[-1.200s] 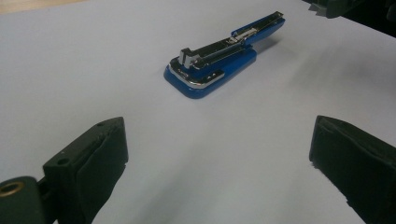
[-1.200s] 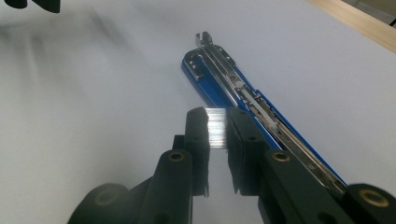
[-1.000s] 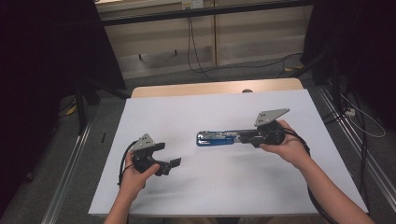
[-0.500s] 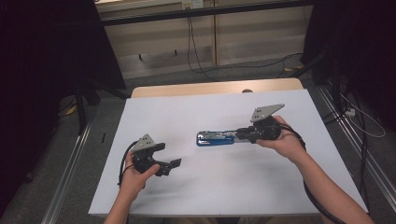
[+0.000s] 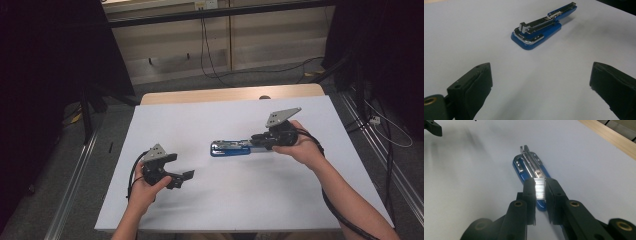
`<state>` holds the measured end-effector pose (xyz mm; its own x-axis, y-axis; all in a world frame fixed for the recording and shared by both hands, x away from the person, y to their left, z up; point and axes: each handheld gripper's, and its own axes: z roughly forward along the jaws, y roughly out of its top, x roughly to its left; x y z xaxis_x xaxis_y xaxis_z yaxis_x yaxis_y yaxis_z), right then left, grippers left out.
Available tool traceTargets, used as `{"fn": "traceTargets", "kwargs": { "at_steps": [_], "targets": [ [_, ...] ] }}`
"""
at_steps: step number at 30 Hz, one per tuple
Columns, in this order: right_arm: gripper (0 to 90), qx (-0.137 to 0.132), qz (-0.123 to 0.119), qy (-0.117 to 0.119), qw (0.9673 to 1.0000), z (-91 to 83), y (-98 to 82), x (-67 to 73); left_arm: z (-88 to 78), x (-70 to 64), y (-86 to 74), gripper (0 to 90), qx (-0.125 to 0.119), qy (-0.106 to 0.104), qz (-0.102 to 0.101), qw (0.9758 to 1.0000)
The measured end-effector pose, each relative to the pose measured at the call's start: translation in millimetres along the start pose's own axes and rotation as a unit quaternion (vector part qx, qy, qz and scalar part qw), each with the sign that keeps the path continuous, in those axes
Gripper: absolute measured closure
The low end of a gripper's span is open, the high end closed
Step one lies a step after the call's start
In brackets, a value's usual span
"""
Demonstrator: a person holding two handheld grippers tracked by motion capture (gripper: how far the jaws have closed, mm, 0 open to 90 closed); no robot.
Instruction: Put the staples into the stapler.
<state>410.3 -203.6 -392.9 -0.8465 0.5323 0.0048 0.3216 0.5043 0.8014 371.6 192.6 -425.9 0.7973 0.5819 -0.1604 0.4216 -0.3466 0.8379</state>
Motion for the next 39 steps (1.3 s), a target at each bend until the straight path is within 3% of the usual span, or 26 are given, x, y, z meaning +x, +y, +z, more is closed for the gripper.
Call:
{"fn": "traceTargets", "kwargs": {
  "at_steps": [39],
  "targets": [
    [79.5, 0.000, -0.017, 0.012, 0.9998, 14.7, 14.9, -11.9, -0.9, -0.8, 0.0, 4.6, 0.003, 0.001, 0.005, 1.0000]
  ]
}}
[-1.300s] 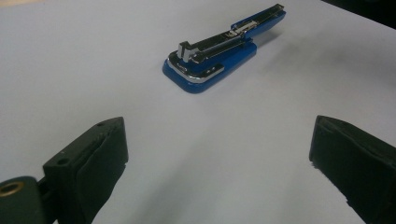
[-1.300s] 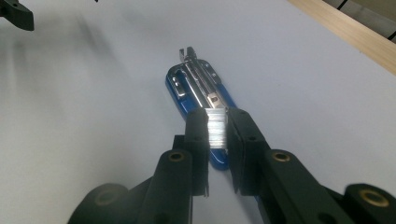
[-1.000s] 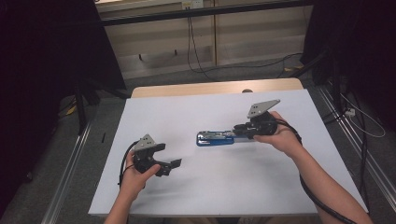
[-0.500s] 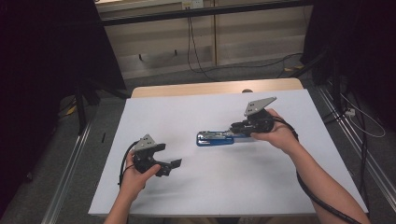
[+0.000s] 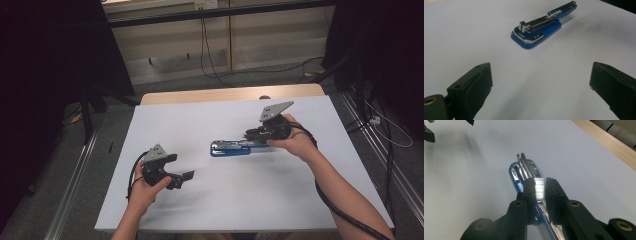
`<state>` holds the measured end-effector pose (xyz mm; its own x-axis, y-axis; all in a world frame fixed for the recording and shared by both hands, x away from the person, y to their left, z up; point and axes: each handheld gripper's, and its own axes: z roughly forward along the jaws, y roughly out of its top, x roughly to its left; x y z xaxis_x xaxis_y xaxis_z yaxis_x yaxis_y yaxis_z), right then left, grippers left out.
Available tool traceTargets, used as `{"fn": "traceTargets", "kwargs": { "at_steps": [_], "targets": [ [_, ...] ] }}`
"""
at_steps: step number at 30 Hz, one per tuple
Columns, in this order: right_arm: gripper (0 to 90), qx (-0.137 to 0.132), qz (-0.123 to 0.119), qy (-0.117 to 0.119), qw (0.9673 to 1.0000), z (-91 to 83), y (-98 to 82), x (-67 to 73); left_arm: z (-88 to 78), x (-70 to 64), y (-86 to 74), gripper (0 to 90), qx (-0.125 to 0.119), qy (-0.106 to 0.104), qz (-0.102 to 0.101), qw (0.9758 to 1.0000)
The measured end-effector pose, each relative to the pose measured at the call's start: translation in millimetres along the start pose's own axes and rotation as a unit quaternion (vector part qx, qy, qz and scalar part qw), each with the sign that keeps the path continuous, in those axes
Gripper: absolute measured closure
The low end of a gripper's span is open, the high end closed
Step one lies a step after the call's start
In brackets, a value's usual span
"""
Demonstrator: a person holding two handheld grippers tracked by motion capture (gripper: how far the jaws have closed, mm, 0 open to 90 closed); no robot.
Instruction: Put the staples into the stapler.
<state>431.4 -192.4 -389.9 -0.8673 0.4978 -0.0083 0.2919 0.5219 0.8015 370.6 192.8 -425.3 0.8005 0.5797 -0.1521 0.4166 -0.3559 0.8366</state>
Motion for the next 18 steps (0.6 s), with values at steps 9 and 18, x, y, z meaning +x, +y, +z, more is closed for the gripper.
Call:
{"fn": "traceTargets", "kwargs": {
  "at_steps": [9, 18],
  "targets": [
    [79.5, 0.000, -0.002, 0.002, 1.0000, 4.1, 2.3, -2.9, 0.1, 0.1, -0.2, 4.6, 0.000, 0.000, 0.001, 1.0000],
    [79.5, 0.004, -0.007, 0.006, 0.9999, 10.1, 3.4, -4.2, -0.9, 1.0, -1.2, 4.6, -0.001, 0.003, 0.000, 1.0000]
  ]
}}
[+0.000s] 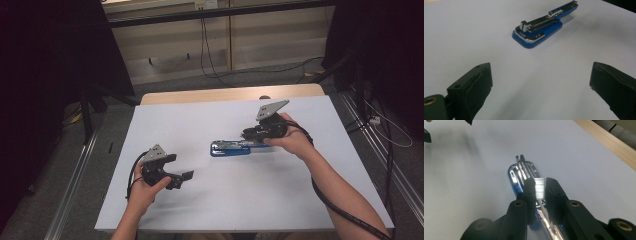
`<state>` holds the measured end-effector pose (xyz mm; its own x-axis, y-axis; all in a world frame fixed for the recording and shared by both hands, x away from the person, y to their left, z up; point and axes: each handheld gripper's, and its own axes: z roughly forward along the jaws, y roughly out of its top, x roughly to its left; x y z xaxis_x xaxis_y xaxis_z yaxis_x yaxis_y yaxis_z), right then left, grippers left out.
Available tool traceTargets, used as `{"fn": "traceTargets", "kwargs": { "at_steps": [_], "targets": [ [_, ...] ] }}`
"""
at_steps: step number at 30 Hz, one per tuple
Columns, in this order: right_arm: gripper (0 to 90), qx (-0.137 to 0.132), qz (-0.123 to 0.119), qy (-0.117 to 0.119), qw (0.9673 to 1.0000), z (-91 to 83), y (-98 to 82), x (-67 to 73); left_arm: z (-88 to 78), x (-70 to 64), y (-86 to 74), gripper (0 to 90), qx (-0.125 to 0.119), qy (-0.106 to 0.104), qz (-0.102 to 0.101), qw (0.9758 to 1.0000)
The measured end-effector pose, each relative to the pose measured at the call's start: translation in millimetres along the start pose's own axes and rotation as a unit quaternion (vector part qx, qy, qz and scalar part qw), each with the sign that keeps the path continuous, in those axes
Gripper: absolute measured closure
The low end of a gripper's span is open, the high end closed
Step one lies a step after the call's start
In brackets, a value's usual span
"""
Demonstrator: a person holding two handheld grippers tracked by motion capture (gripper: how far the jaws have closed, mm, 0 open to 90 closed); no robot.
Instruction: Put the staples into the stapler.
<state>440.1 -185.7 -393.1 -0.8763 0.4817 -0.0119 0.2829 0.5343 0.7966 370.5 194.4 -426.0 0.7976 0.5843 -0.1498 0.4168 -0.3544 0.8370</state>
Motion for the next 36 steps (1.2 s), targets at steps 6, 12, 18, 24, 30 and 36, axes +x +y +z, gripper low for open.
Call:
{"fn": "traceTargets", "kwargs": {
  "at_steps": [6, 12, 18, 24, 30, 36],
  "targets": [
    [79.5, -0.003, -0.005, 0.006, 1.0000, 3.5, 1.0, -0.3, -0.2, 0.5, -1.5, 4.6, 0.003, 0.002, -0.002, 1.0000],
    [79.5, -0.001, -0.008, 0.014, 0.9999, 8.8, 1.7, -2.4, -1.2, 1.2, -2.1, 4.6, 0.003, 0.004, -0.003, 1.0000],
    [79.5, -0.003, -0.010, 0.020, 0.9997, 13.7, 3.4, -4.3, -1.4, 2.5, -3.0, 4.6, 0.002, 0.006, -0.007, 1.0000],
    [79.5, -0.004, -0.013, 0.024, 0.9996, 16.4, 5.4, -4.1, -1.7, 2.1, -3.0, 4.6, 0.002, 0.006, -0.004, 1.0000],
    [79.5, -0.008, -0.013, 0.025, 0.9996, 18.9, 7.7, -4.7, -2.6, 3.2, -3.0, 4.6, 0.003, 0.006, -0.004, 1.0000],
    [79.5, -0.003, -0.019, 0.027, 0.9994, 23.3, 9.3, -5.0, -3.5, 2.9, -2.8, 4.6, -0.003, 0.006, -0.008, 0.9999]
  ]
}}
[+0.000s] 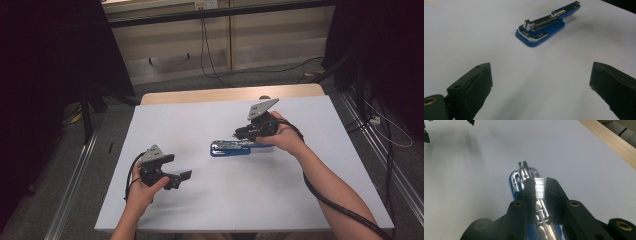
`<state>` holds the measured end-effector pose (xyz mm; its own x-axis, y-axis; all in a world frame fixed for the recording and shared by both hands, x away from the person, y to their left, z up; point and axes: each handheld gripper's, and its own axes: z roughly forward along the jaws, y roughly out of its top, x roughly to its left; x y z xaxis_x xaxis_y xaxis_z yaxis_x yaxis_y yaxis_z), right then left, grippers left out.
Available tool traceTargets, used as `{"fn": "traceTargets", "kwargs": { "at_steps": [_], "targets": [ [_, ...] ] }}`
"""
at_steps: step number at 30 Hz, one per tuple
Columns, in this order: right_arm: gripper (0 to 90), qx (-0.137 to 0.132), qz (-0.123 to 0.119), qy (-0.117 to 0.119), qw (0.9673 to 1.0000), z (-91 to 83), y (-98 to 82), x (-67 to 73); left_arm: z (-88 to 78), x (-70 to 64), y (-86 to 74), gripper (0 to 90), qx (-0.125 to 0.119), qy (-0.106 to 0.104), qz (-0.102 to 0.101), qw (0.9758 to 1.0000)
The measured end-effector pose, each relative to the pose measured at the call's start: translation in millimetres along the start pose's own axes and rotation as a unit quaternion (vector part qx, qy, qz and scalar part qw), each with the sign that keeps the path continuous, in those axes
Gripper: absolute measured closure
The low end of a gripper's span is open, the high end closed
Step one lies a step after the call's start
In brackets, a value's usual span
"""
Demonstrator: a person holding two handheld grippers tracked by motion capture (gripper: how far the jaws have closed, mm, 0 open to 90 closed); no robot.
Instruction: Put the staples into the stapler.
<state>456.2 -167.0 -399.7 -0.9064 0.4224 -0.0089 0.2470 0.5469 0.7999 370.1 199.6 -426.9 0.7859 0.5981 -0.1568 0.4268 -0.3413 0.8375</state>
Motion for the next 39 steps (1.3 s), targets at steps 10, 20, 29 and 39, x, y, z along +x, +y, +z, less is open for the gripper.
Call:
{"fn": "traceTargets", "kwargs": {
  "at_steps": [10, 20, 29, 39],
  "targets": [
    [79.5, 0.004, -0.006, 0.010, 0.9999, 8.1, 2.0, -2.2, -1.6, 1.1, -0.9, 4.6, 0.000, 0.001, -0.001, 1.0000],
    [79.5, 0.013, -0.018, 0.022, 0.9995, 16.5, 6.9, -2.2, -2.4, 1.6, -2.0, 4.6, 0.000, 0.004, -0.002, 1.0000],
    [79.5, 0.015, -0.024, 0.032, 0.9991, 23.5, 11.7, -2.4, -1.8, 1.8, -2.5, 4.6, 0.001, 0.001, -0.006, 1.0000],
    [79.5, 0.019, -0.030, 0.041, 0.9986, 30.2, 12.0, -1.8, -2.3, 2.4, -2.7, 4.6, 0.000, 0.003, -0.007, 1.0000]
  ]
}}
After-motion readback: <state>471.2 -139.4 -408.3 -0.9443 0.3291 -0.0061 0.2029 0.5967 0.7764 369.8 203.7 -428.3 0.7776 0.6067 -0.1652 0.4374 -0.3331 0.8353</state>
